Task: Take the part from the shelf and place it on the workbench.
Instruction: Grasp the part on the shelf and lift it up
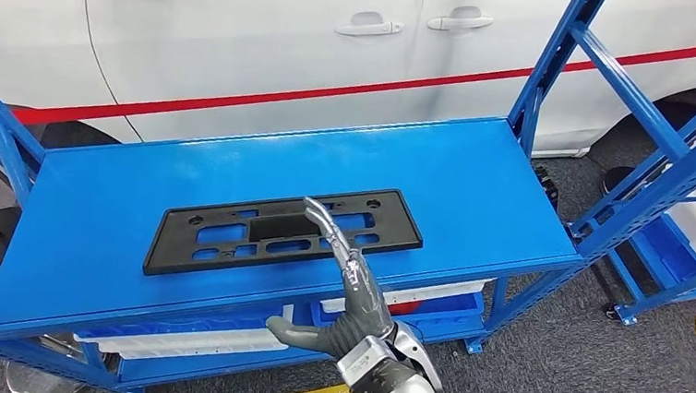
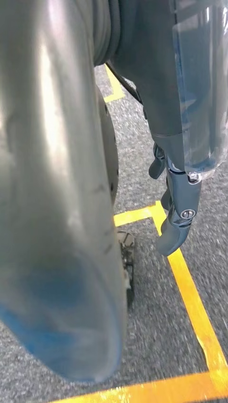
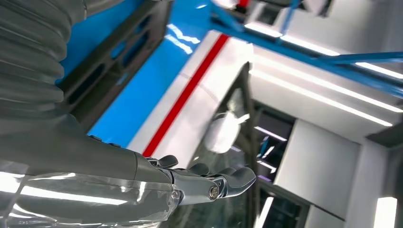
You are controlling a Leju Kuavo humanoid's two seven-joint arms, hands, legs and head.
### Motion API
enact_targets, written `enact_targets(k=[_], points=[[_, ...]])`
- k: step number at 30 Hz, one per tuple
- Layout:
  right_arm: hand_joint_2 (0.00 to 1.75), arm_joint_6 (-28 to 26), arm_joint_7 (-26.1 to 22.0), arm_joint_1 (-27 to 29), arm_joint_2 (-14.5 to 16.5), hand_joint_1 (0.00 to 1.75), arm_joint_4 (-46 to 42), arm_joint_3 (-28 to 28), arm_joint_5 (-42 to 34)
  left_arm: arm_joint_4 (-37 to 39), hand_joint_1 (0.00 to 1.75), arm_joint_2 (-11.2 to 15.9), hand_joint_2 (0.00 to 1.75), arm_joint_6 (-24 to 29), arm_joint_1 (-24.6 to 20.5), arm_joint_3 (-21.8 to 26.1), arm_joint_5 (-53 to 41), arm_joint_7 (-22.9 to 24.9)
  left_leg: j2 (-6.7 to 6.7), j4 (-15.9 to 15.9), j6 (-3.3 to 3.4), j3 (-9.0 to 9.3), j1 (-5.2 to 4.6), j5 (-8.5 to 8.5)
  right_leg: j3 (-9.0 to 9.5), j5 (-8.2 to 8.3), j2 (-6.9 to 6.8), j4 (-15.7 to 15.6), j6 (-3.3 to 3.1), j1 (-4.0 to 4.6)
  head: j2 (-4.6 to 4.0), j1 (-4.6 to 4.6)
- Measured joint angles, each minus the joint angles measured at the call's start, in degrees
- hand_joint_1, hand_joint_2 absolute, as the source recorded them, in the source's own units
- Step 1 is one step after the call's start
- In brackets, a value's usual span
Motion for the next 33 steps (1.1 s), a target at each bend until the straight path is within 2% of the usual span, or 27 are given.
enact_targets(k=[1,2,4,5,6,8,10,12,14,15,16,17,19,20,21,24,26,27,29,30,31,32,33], points=[[1.75,-0.4,0.2,-0.1,0.0,0.0,0.7,0.0,0.7,0.0,0.0,0.0,0.0,0.2,0.0,0.0,0.1,0.3,-0.04,0.0,-0.01,0.01,-0.03,-0.01,0.12,0.83,0.0,-0.2,-0.03,-0.03,0.0,0.0],[1.75,-0.8,0.2,-0.2,0.0,0.0,1.4,0.0,1.2,0.1,0.0,0.0,0.0,0.3,0.0,0.0,0.1,0.4,-0.09,0.1,-0.05,0.05,-0.03,-0.05,1.42,2.59,-0.01,-2.8,-0.16,-0.05,0.0,0.0],[1.75,-1.9,0.2,-0.6,0.0,0.0,2.7,0.0,2.3,0.1,0.0,0.0,0.0,0.6,0.0,0.0,0.1,0.1,-0.18,0.4,-0.33,0.1,-0.17,-0.27,5.42,6.11,-0.02,-10.8,-0.59,0.07,0.0,0.01],[1.75,-2.9,0.5,-0.7,0.0,0.0,3.3,0.0,3.7,0.1,0.0,0.0,0.0,0.6,0.0,0.1,0.3,-0.4,-0.2,0.5,-0.57,0.06,-0.28,-0.38,6.81,7.0,-0.01,-13.7,-0.83,0.16,0.0,-0.02],[1.75,-4.5,1.4,-0.8,0.0,0.0,3.9,-0.1,6.2,0.1,0.0,0.0,0.0,0.7,0.0,0.2,0.5,-1.1,-0.2,0.6,-0.83,-0.01,-0.38,-0.46,7.48,7.24,0.03,-15.3,-1.02,0.27,0.0,-0.04],[1.75,-8.8,6.2,-1.1,-0.1,0.0,5.1,-0.2,15.7,0.1,0.0,0.2,0.0,0.6,-0.1,0.4,0.7,-2.6,-0.18,0.5,-1.44,-0.06,-0.43,-0.49,7.47,7.21,0.17,-15.7,-1.45,0.34,0.0,-0.09],[1.75,-13.2,12.9,-1.8,-0.2,0.0,6.8,-0.5,29.3,0.1,0.0,0.5,0.0,0.3,-0.3,0.5,0.5,-3.3,-0.14,1.4,-2.05,-0.35,-0.32,-1.3,7.65,7.45,0.19,-16.2,-2.05,0.14,0.0,-0.11],[1.75,-16.7,17.0,-2.5,-0.4,0.0,9.3,-1.3,40.0,0.1,0.0,0.7,0.0,0.0,-0.3,0.5,0.2,-3.5,-0.12,6.2,-2.59,-2.44,-0.1,-4.18,7.87,7.6,0.03,-16.5,-2.51,-0.02,0.0,-0.16],[1.75,-18.3,18.3,-2.7,-0.5,0.0,11.9,-2.1,45.1,0.1,0.0,0.8,0.0,-0.1,-0.3,0.5,0.2,-4.0,-0.12,13.7,-2.99,-6.01,0.09,-7.46,7.85,7.56,-0.1,-16.5,-2.68,0.03,0.0,-0.19],[1.75,-18.5,18.6,-2.7,-0.6,0.0,13.1,-2.3,46.4,0.1,0.0,0.9,0.0,-0.1,-0.2,0.5,0.3,-4.2,-0.11,16.1,-3.12,-7.22,0.16,-7.94,7.85,7.54,-0.12,-16.5,-2.71,0.06,0.0,-0.19],[1.75,-18.5,18.8,-2.7,-0.7,0.0,14.0,-2.5,47.2,0.1,0.0,0.9,0.0,-0.1,-0.1,0.5,0.3,-4.4,-0.11,16.4,-3.19,-7.49,0.23,-7.31,7.86,7.52,-0.1,-16.4,-2.71,0.07,0.0,-0.19],[1.75,-18.5,19.0,-2.8,-0.7,0.0,14.8,-2.6,47.7,0.1,0.0,1.0,0.0,-0.1,-0.1,0.5,0.4,-4.6,-0.1,14.4,-3.19,-6.64,0.3,-5.64,7.91,7.48,-0.07,-16.3,-2.66,0.06,0.0,-0.2],[1.75,-18.6,19.7,-3.2,-0.7,0.0,16.0,-2.9,49.2,0.1,0.0,1.1,0.0,-0.1,-0.2,0.6,0.7,-4.9,-0.07,6.7,-3.01,-3.06,0.39,-1.74,8.02,7.33,0.01,-16.2,-2.42,0.09,-0.01,-0.19],[1.75,-18.6,20.4,-3.6,-0.7,0.0,16.7,-2.9,50.5,0.1,0.0,1.1,0.0,-0.2,-0.2,0.6,0.8,-5.0,-0.09,3.5,-2.74,-1.59,0.32,-0.63,7.98,7.27,0.05,-16.1,-2.2,0.17,-0.01,-0.17],[1.75,-18.7,21.3,-4.0,-0.7,0.0,17.4,-3.0,52.2,0.1,0.0,1.2,0.0,-0.2,-0.3,0.7,0.9,-5.0,-0.11,1.6,-2.46,-0.76,0.21,-0.19,7.91,7.26,0.07,-16.0,-1.93,0.23,-0.01,-0.15],[1.75,-19.4,23.7,-5.5,-0.8,0.0,20.8,-3.0,57.2,0.1,0.0,1.2,0.0,-0.4,-0.3,0.8,1.1,-5.1,-0.15,0.6,-1.33,-0.53,0.04,-0.02,7.78,7.34,0.08,-16.0,-0.94,0.23,0.0,-0.11],[1.75,-19.6,24.6,-6.4,-0.9,0.0,22.9,-3.1,59.0,0.1,0.0,1.1,0.0,-0.6,-0.4,0.9,1.0,-5.1,-0.1,0.2,-0.55,-0.42,0.21,0.36,6.92,5.91,0.07,-14.0,-0.36,0.11,0.0,-0.08],[1.75,-19.3,24.8,-6.9,-1.0,0.0,23.8,-3.2,59.7,0.1,0.0,1.1,0.0,-0.8,-0.4,0.9,1.0,-5.1,-0.06,0.0,-0.24,-0.39,0.25,0.49,5.63,4.28,0.07,-11.2,-0.13,0.03,0.0,-0.07],[1.75,-18.5,25.0,-7.4,-1.3,0.0,25.5,-3.2,60.7,0.1,0.0,1.1,0.0,-1.1,-0.4,0.9,0.9,-5.1,-0.02,0.0,0.06,-0.5,0.12,0.52,1.99,0.75,0.06,-3.7,0.24,-0.04,0.0,-0.05],[1.75,-18.1,25.0,-7.6,-1.7,0.0,26.2,-3.2,61.0,0.1,0.0,1.1,0.0,-1.2,-0.4,0.9,0.9,-5.0,-0.03,0.0,0.08,-0.52,0.07,0.52,0.59,-0.05,0.05,-0.9,0.36,-0.07,0.0,-0.05],[1.75,-17.8,25.0,-7.8,-2.0,0.0,26.9,-3.2,61.2,0.1,0.0,1.1,0.0,-1.3,-0.4,0.9,0.8,-5.0,-0.07,0.1,0.09,-0.53,0.04,0.51,0.1,0.26,0.05,0.0,0.41,-0.08,0.0,-0.05],[1.75,-17.5,24.8,-8.1,-2.4,0.0,27.6,-3.2,61.1,0.1,0.0,1.1,0.0,-1.3,-0.4,0.9,0.8,-5.0,-0.1,0.1,0.05,-0.52,0.03,0.49,0.69,1.61,0.04,-1.4,0.37,-0.09,0.0,-0.04],[1.75,-17.4,24.5,-8.6,-2.8,0.0,28.2,-3.2,60.7,0.1,0.0,1.1,0.0,-1.4,-0.4,0.9,0.7,-4.9,-0.13,0.2,-0.03,-0.5,0.03,0.43,2.27,3.69,0.03,-4.7,0.25,-0.09,0.0,-0.05]])
